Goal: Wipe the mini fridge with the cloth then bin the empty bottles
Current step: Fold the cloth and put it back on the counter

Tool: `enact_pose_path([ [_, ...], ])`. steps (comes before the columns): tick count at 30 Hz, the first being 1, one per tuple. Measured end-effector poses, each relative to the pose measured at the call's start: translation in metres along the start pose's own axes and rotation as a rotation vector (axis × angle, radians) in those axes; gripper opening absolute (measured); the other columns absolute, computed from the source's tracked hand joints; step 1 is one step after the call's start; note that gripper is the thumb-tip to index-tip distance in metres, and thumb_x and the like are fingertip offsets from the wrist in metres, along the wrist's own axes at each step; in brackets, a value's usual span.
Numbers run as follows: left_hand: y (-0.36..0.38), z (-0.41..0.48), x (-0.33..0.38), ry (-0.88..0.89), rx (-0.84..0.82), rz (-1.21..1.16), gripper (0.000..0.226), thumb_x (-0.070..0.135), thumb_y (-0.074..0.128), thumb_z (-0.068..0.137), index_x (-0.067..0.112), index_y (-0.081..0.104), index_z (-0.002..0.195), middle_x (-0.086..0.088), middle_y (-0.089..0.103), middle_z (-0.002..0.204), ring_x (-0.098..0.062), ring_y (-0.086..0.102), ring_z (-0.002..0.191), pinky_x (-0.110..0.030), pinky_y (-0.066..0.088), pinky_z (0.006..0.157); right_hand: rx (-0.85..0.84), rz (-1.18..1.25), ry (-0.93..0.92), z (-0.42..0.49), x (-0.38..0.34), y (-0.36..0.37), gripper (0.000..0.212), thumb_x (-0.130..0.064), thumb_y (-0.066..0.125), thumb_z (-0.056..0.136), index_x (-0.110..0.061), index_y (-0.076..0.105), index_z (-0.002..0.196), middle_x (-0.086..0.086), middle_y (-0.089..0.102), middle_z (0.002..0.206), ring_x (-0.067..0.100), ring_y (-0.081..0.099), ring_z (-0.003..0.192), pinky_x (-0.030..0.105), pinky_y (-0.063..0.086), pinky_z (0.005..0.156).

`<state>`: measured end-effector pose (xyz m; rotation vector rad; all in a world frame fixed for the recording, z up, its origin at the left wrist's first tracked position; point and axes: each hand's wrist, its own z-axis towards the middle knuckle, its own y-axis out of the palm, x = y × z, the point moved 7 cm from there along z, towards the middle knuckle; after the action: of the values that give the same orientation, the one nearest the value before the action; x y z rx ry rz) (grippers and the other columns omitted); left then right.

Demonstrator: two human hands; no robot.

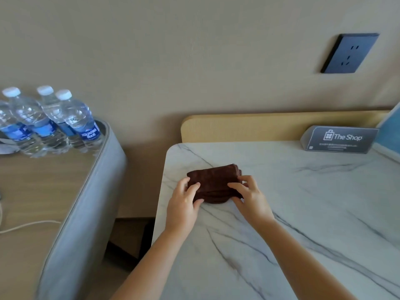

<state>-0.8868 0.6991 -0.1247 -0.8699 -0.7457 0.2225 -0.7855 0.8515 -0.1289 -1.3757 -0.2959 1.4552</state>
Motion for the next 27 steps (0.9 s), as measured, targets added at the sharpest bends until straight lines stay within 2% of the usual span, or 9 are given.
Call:
enact_pose_path([
  [4, 0.013, 0.038, -0.017, -0.011, 0.023, -0.005, 0.042, 0.004, 0.076, 0.070, 0.005, 0.064, 0.110, -0.018, 0.054, 0.123, -0.031, 0.060, 0.103, -0.037, 0.053, 0.075, 0.018, -0.011, 0.036, 0.042, 0.010, 0.007, 0.038, 0.002, 0.067, 0.075, -0.013, 0.065, 0.110, 0.016, 0.050, 0.117, 0.035, 0.059, 0.090, 0.035, 0.051, 0.073],
  [7, 0.022, 0.064, -0.026, -0.020, 0.035, -0.006, 0.041, 0.004, 0.073, 0.073, 0.005, 0.063, 0.113, -0.017, 0.053, 0.126, -0.030, 0.062, 0.098, -0.037, 0.051, 0.077, 0.031, -0.028, 0.060, 0.068, 0.017, 0.013, 0.038, 0.000, 0.066, 0.077, -0.013, 0.064, 0.112, 0.015, 0.050, 0.119, 0.033, 0.059, 0.093, 0.026, 0.043, 0.073],
  [9, 0.028, 0.078, -0.031, -0.016, 0.037, -0.001, 0.041, 0.003, 0.073, 0.073, 0.005, 0.062, 0.113, -0.017, 0.053, 0.126, -0.031, 0.063, 0.097, -0.038, 0.052, 0.076, 0.037, -0.030, 0.070, 0.082, 0.022, 0.016, 0.038, 0.000, 0.065, 0.077, -0.013, 0.064, 0.113, 0.015, 0.050, 0.120, 0.033, 0.059, 0.093, 0.025, 0.042, 0.071],
  [15, 0.040, 0.104, -0.041, -0.016, 0.033, 0.017, 0.042, 0.003, 0.072, 0.074, 0.004, 0.061, 0.114, -0.018, 0.052, 0.128, -0.033, 0.059, 0.105, -0.040, 0.053, 0.076, 0.056, -0.049, 0.063, 0.107, 0.029, 0.022, 0.040, 0.001, 0.065, 0.076, -0.012, 0.063, 0.114, 0.015, 0.051, 0.119, 0.035, 0.056, 0.093, 0.027, 0.042, 0.073],
  [21, 0.028, 0.094, -0.031, 0.029, 0.015, 0.165, 0.044, 0.012, 0.075, 0.073, 0.003, 0.061, 0.114, -0.020, 0.057, 0.121, -0.036, 0.060, 0.101, -0.042, 0.053, 0.073, 0.050, -0.095, 0.076, 0.094, 0.022, 0.022, 0.047, -0.007, 0.065, 0.080, -0.012, 0.054, 0.126, 0.015, 0.046, 0.130, 0.033, 0.047, 0.113, 0.038, 0.052, 0.073],
  [23, 0.019, 0.080, -0.026, 0.038, 0.029, 0.213, 0.043, 0.014, 0.075, 0.073, 0.002, 0.062, 0.112, -0.021, 0.059, 0.118, -0.036, 0.060, 0.099, -0.043, 0.053, 0.074, 0.065, -0.136, 0.070, 0.080, 0.016, 0.017, 0.049, -0.010, 0.069, 0.078, -0.010, 0.054, 0.126, 0.016, 0.048, 0.128, 0.034, 0.049, 0.110, 0.038, 0.054, 0.069],
  [27, -0.003, 0.046, -0.007, 0.048, 0.050, 0.256, 0.037, 0.014, 0.075, 0.072, 0.003, 0.065, 0.105, -0.018, 0.063, 0.110, -0.034, 0.062, 0.095, -0.041, 0.052, 0.074, 0.136, -0.221, 0.012, 0.044, -0.005, 0.000, 0.045, -0.011, 0.076, 0.070, -0.006, 0.061, 0.112, 0.018, 0.059, 0.113, 0.038, 0.059, 0.094, 0.043, 0.056, 0.064],
])
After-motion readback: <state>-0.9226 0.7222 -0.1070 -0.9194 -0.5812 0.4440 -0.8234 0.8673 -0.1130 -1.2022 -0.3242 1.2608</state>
